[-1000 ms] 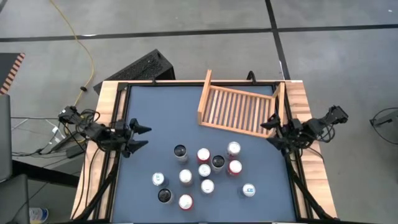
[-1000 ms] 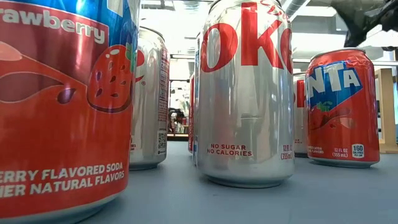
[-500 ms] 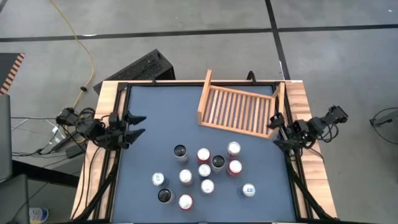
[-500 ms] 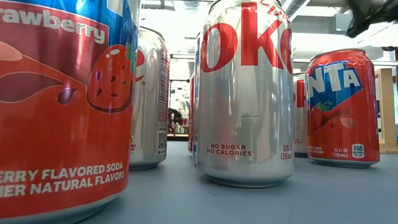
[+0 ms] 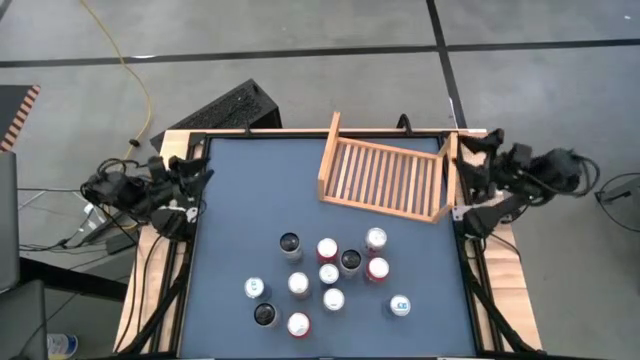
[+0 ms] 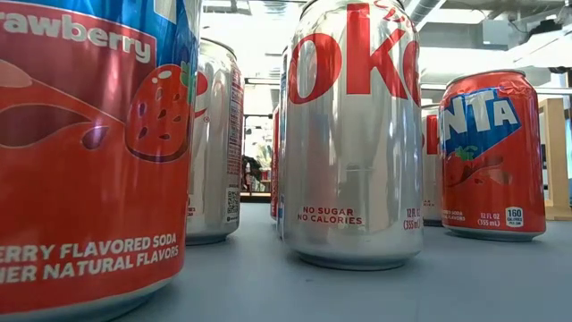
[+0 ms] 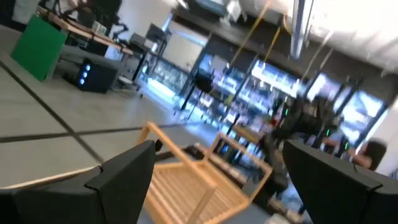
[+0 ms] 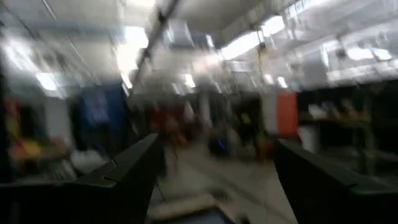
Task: Place canned beverage on shelf
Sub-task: Put the right blue soda can on the shelf
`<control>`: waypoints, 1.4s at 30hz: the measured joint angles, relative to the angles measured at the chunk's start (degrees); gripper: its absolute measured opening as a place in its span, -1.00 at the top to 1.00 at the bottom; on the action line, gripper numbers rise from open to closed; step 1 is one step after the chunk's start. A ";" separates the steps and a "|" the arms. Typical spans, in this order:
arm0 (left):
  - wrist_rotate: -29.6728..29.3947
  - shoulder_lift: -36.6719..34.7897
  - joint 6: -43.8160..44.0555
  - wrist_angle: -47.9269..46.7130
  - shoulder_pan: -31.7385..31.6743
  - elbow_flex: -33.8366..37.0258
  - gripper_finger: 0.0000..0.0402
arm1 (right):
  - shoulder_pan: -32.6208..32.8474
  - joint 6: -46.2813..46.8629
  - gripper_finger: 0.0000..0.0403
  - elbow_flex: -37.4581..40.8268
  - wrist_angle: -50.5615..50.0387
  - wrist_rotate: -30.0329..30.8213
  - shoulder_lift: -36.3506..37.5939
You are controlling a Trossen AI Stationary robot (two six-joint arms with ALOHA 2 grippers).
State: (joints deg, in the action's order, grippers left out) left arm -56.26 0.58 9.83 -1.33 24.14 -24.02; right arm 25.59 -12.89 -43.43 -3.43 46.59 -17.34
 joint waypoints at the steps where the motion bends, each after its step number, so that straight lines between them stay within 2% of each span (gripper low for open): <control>1: 0.24 0.03 0.22 -1.34 0.00 -0.10 -0.70 | 0.15 3.64 -0.55 -3.68 -6.50 0.35 -3.78; 3: 1.64 0.07 0.44 -3.96 -0.01 -0.16 -0.70 | 0.62 11.01 -0.55 -9.69 -17.24 -0.68 -11.93; 6: 6.50 0.57 4.10 -9.13 0.00 -0.17 -0.70 | 2.33 22.46 -0.55 -15.15 -28.57 -7.28 -24.68; 10: 5.04 3.51 9.69 -6.92 -0.02 -0.15 -0.70 | 5.72 37.88 -0.55 -21.36 -38.70 -17.60 -39.87; 13: 9.10 4.49 8.47 -6.05 0.00 -0.17 -0.70 | 7.40 46.38 -0.55 -28.02 -47.18 -22.97 -50.13; 16: 11.63 5.43 7.42 -6.26 0.00 -0.17 -0.70 | 8.13 54.71 -0.55 -37.74 -56.05 -28.37 -58.85; 21: 11.98 6.69 5.95 -5.72 0.00 -0.17 -0.70 | 8.02 66.11 -0.55 -58.22 -75.57 -42.66 -71.83; 23: 12.03 6.98 7.34 -5.74 0.00 -0.17 -0.70 | 8.91 69.13 -0.55 -65.30 -81.91 -44.15 -76.40; 26: 13.25 7.66 9.54 -5.83 0.02 -0.17 -0.70 | 11.21 73.56 -0.55 -72.07 -86.28 -42.93 -81.51; 31: 18.73 8.41 9.75 -5.82 0.02 -0.17 -0.70 | 16.45 78.36 -0.54 -72.90 -86.60 -36.73 -85.53; 34: 19.87 8.46 9.99 -5.80 0.02 -0.16 -0.70 | 19.47 81.34 -0.53 -69.68 -86.50 -33.17 -85.02; 38: 19.85 8.46 10.22 -5.81 0.02 -0.15 -0.70 | 21.02 84.99 -0.46 -60.70 -86.48 -34.22 -79.13; 42: 19.55 8.46 10.42 -5.80 0.02 -0.17 -0.70 | 21.19 88.27 -0.41 -48.78 -85.66 -29.58 -68.65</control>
State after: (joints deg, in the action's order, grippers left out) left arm -36.71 9.04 20.25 -7.13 24.16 -24.18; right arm 46.78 75.38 -92.21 -89.09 17.01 -85.99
